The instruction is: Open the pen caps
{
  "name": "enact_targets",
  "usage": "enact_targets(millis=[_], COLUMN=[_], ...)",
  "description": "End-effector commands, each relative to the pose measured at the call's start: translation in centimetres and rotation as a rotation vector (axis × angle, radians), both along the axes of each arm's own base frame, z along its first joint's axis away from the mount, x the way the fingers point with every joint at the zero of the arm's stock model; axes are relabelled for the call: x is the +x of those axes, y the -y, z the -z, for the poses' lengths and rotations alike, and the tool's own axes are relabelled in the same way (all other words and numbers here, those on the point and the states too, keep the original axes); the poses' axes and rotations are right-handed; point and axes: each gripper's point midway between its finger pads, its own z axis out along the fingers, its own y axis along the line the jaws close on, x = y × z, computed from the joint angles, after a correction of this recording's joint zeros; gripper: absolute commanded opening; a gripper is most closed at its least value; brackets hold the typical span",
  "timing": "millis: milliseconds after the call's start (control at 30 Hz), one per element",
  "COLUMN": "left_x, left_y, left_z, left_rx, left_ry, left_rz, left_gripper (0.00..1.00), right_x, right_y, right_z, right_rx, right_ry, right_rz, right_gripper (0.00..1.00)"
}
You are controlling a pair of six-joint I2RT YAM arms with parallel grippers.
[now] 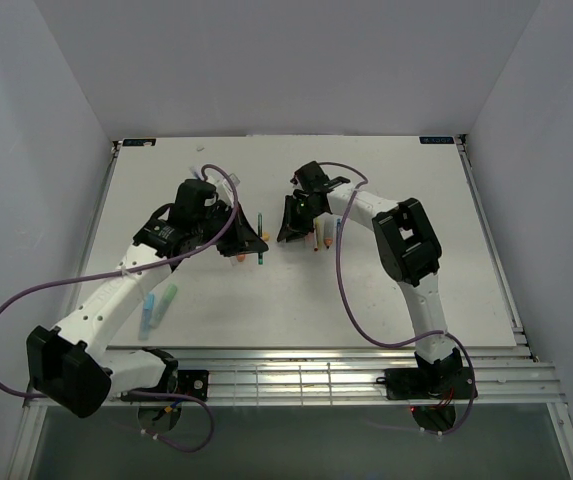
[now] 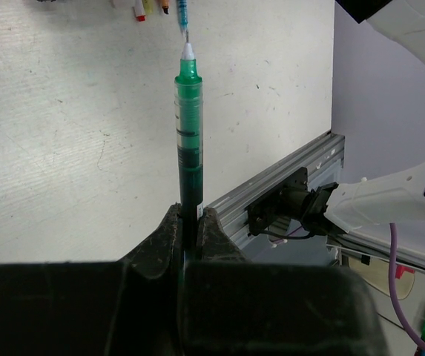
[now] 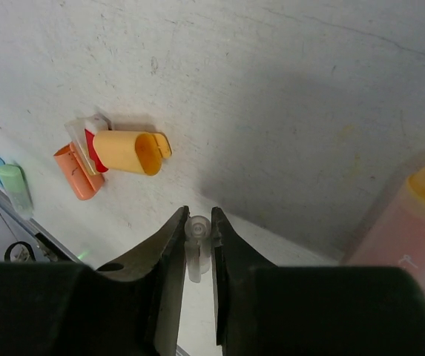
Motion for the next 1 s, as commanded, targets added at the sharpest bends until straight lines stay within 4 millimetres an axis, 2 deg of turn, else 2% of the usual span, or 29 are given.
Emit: enact_targets(millis=[0, 167, 367, 467, 600, 667, 700, 767, 800, 833, 900, 967], left_x=[0.2, 0.1, 0.1, 0.1, 0.3, 0.5, 0.7, 1.1, 1.4, 1.5, 2.1, 2.7], left_y=[0.4, 0.6, 0.5, 0.6, 0.7, 1.0, 1.2, 1.5, 1.6, 1.7, 2.1, 2.4], left_z=[-0.3, -0.1, 0.0, 0.0, 0.4, 0.4, 0.8, 1.0, 1.6, 1.8, 3.0, 4.0], left_rx=[-0.015, -0.017, -0.018, -0.016, -0.015, -0.025, -0.022, -0.025, -0.02, -0.019, -0.012, -0.002], left_ry=[0.02, 0.014, 0.015, 0.017, 0.012, 0.015, 0.005, -0.001, -0.015, -0.018, -0.045, -0.067], left_rz=[0.03, 0.044, 0.048, 0.05, 0.055, 0.065, 0.067, 0.071, 0.072, 0.073, 0.07, 0.068], left_gripper=[0.0, 0.0, 0.0, 0.0, 0.0, 0.0, 0.0, 0.0, 0.0, 0.0, 0.0, 0.0], right_x=[0.8, 0.4, 0.1, 0.4, 1.4, 2.3, 2.7, 4.1, 4.2, 5.1, 4.8, 4.4], right_y=[-0.7, -1.4, -2.0, -2.5, -2.5, -1.5, -1.0, 1.2, 2.2, 4.0, 6.4, 8.8], right_z=[-0.7, -0.5, -0.6, -1.5, -4.3, -5.4, -7.1, -8.5, -10.1, -10.9, -13.2, -14.1], right_rx=[0.021, 0.038, 0.056, 0.083, 0.116, 0.111, 0.121, 0.106, 0.107, 0.095, 0.084, 0.069], right_ry=[0.022, -0.003, -0.007, 0.015, 0.064, 0.091, 0.121, 0.151, 0.166, 0.181, 0.205, 0.218], right_rz=[-0.013, -0.016, -0.026, -0.031, -0.018, 0.014, 0.03, 0.086, 0.104, 0.141, 0.176, 0.205], right_gripper=[0.23, 0.32, 0.38, 0.38, 0.38, 0.39, 0.39, 0.41, 0.41, 0.41, 0.42, 0.43])
